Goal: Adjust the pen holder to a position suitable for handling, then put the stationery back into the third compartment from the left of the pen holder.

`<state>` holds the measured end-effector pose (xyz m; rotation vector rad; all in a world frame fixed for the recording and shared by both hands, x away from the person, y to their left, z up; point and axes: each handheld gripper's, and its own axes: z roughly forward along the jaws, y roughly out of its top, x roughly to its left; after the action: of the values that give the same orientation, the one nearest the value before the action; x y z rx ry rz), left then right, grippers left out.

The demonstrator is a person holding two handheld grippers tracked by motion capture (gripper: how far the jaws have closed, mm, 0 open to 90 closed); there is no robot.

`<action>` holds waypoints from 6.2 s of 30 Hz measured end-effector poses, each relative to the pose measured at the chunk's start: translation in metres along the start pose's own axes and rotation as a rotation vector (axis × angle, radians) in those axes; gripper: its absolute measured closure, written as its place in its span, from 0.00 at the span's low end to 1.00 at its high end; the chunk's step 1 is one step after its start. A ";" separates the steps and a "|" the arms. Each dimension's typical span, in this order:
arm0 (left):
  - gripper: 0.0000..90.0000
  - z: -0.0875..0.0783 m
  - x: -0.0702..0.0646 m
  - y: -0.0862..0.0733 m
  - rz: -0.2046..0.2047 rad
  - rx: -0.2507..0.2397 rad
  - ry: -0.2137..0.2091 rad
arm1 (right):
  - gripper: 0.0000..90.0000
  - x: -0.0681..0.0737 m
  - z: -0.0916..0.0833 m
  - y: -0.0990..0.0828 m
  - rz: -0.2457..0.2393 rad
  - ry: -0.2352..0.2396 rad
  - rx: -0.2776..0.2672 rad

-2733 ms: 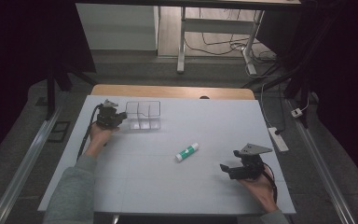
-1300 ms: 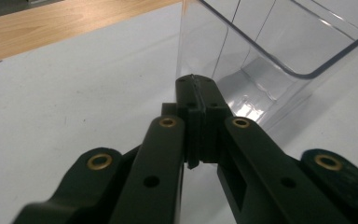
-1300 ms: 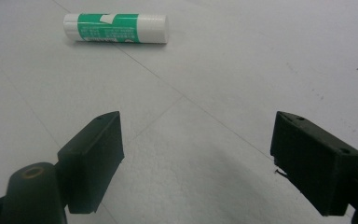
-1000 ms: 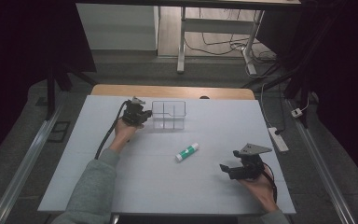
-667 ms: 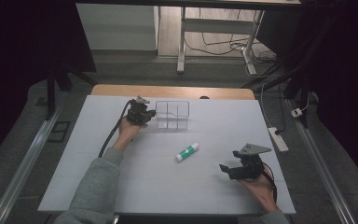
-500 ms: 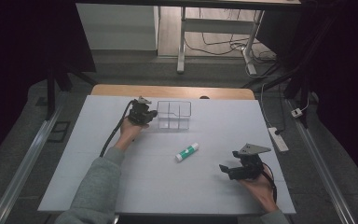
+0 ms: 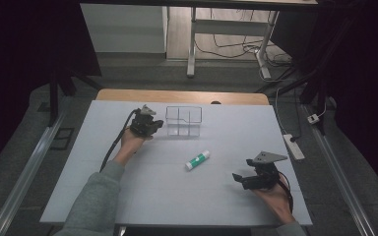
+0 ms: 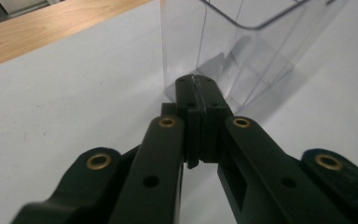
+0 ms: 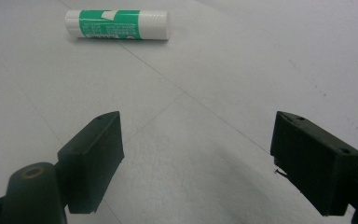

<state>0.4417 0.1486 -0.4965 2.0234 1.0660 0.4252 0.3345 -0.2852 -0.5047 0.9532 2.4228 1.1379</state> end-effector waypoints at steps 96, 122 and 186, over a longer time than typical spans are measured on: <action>0.39 -0.018 -0.105 0.014 0.151 0.201 -0.237 | 0.19 0.001 0.000 0.000 -0.030 0.002 -0.003; 0.39 0.041 -0.129 0.036 0.186 0.293 -0.267 | 0.19 0.001 0.000 -0.001 -0.036 -0.004 0.011; 0.71 0.056 -0.134 0.043 0.241 0.269 -0.289 | 0.19 -0.002 0.000 -0.004 -0.033 -0.027 0.024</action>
<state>0.4196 -0.0016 -0.4900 2.3777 0.7356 0.1063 0.3342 -0.2889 -0.5076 0.9260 2.4268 1.0796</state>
